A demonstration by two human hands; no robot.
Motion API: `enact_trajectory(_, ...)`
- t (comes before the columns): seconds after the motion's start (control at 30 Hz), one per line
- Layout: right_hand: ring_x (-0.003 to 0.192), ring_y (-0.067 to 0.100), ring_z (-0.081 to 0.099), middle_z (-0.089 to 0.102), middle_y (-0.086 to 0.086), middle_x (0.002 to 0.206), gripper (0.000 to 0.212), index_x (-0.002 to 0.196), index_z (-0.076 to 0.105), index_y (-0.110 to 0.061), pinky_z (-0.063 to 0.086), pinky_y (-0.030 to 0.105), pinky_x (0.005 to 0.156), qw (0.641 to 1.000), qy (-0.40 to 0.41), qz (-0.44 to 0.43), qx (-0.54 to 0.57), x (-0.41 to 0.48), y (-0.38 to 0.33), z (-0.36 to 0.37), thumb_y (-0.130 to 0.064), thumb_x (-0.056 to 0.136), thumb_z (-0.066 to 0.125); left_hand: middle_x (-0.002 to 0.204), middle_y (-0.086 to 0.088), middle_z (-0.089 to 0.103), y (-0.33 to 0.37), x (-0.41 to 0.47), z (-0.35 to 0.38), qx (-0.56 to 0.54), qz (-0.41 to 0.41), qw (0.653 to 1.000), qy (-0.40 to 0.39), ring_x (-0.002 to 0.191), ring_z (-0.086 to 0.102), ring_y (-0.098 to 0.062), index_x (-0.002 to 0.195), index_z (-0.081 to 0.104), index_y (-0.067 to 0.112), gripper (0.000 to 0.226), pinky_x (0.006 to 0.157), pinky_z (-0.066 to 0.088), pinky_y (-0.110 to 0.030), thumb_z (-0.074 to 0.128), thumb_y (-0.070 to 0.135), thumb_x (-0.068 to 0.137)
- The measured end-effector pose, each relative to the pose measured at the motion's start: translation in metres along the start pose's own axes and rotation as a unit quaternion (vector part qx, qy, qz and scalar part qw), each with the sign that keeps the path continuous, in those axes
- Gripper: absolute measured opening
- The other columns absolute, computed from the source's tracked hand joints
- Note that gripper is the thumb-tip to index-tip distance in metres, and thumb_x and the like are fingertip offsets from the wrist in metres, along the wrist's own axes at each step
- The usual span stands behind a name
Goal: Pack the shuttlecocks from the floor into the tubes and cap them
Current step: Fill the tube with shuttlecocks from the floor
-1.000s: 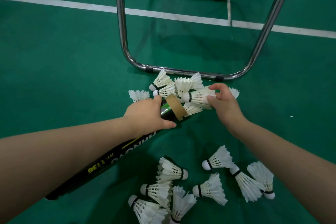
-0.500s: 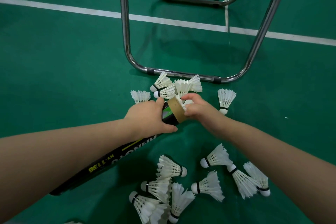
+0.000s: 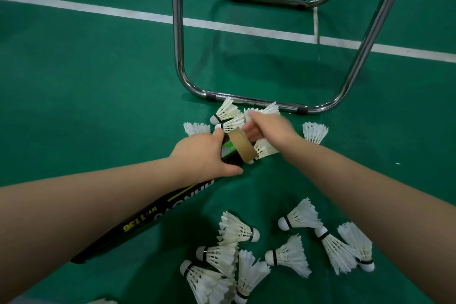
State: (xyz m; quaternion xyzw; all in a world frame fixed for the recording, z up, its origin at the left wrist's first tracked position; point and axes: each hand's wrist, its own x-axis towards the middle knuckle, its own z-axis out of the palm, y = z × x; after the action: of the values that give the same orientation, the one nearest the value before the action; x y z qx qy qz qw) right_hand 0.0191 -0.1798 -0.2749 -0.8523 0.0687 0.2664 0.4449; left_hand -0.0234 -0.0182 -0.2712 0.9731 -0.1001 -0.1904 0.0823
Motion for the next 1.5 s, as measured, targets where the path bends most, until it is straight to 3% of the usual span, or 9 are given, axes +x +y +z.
enact_trajectory(0.1,0.106,0.023,0.054,0.064,0.002,0.109,0.028,0.11,0.06,-0.019,0.039,0.036,0.086,0.941,0.175,-0.13,-0.258,0.028,0.005,-0.01,-0.028,0.092,0.041,0.086,0.004,0.053,-0.006,0.003,-0.001,-0.007,-0.011,1.0,-0.002,0.078,0.053,-0.02,0.095,0.038,0.019,0.062,0.061,0.045,-0.032,0.06,0.072,0.07)
enact_trajectory(0.23,0.14,0.024,0.022,0.031,0.006,0.15,0.063,0.146,0.022,-0.017,0.016,0.046,0.112,0.904,0.066,-0.143,-0.398,0.056,0.017,0.0,-0.022,0.089,0.05,0.081,0.005,0.05,-0.01,0.003,0.005,-0.005,-0.014,1.0,-0.021,0.075,0.051,-0.019,0.095,0.037,0.02,0.062,0.058,0.041,-0.031,0.06,0.072,0.07)
enact_trajectory(0.4,0.091,0.023,0.059,0.064,0.004,0.091,0.034,0.122,0.05,-0.018,0.029,0.04,0.101,0.882,0.107,-0.114,-0.444,0.062,0.037,-0.002,-0.031,0.09,0.047,0.074,0.008,0.047,-0.016,0.003,0.005,-0.009,-0.011,1.0,-0.018,0.072,0.052,-0.018,0.096,0.038,0.019,0.063,0.056,0.042,-0.031,0.06,0.073,0.07)
enact_trajectory(0.57,0.062,0.021,0.045,0.049,0.004,0.063,0.031,0.078,0.056,-0.001,0.027,0.03,0.054,0.968,0.126,-0.112,-0.187,0.041,0.062,-0.026,-0.028,0.092,0.051,0.074,0.008,0.045,-0.024,0.002,0.004,-0.01,-0.023,0.999,-0.024,0.072,0.051,-0.018,0.097,0.037,0.019,0.062,0.054,0.038,-0.031,0.06,0.072,0.071)
enact_trajectory(0.73,0.063,0.018,0.044,0.052,0.006,0.068,0.029,0.079,0.06,-0.002,0.034,0.028,0.06,0.993,0.095,-0.067,0.027,0.012,0.065,-0.032,-0.025,0.094,0.05,0.076,0.007,0.048,-0.024,0.002,0.004,-0.013,-0.027,0.999,-0.031,0.073,0.053,-0.018,0.097,0.038,0.019,0.062,0.057,0.041,-0.031,0.06,0.071,0.071)
enact_trajectory(0.9,0.083,0.023,0.059,0.066,0.001,0.079,0.02,0.082,0.069,-0.016,0.045,0.043,0.091,0.98,0.098,-0.059,0.163,0.007,0.056,-0.03,-0.021,0.092,0.053,0.075,0.006,0.05,-0.021,0.0,0.005,-0.008,-0.031,0.999,-0.031,0.07,0.052,-0.017,0.096,0.039,0.019,0.062,0.055,0.04,-0.03,0.061,0.071,0.071)
enact_trajectory(1.07,0.096,0.02,0.058,0.067,0.003,0.093,0.023,0.098,0.068,-0.009,0.039,0.043,0.105,0.97,0.087,-0.077,0.212,0.006,0.05,-0.03,-0.026,0.086,0.059,0.075,0.007,0.049,-0.014,0.0,0.004,0.0,-0.029,0.999,-0.028,0.068,0.05,-0.015,0.094,0.039,0.019,0.061,0.051,0.037,-0.03,0.061,0.071,0.071)
enact_trajectory(1.27,0.067,0.002,0.057,0.064,-0.009,0.068,0.026,0.074,0.065,-0.014,0.043,0.021,0.078,0.973,0.013,-0.115,0.198,-0.013,0.039,-0.027,-0.011,0.094,0.049,0.075,0.008,0.049,-0.007,-0.001,0.003,-0.007,-0.018,0.999,-0.027,0.068,0.05,-0.015,0.094,0.038,0.02,0.061,0.052,0.039,-0.03,0.061,0.071,0.07)
enact_trajectory(1.5,0.092,0.017,0.057,0.065,0.017,0.104,0.03,0.104,0.066,0.0,0.045,0.03,0.092,0.971,-0.192,-0.048,0.135,-0.041,0.033,0.003,-0.024,0.089,0.054,0.075,0.006,0.049,0.008,-0.007,0.006,0.021,0.017,0.999,-0.033,0.07,0.052,-0.018,0.092,0.037,0.021,0.063,0.057,0.043,-0.03,0.061,0.073,0.067)
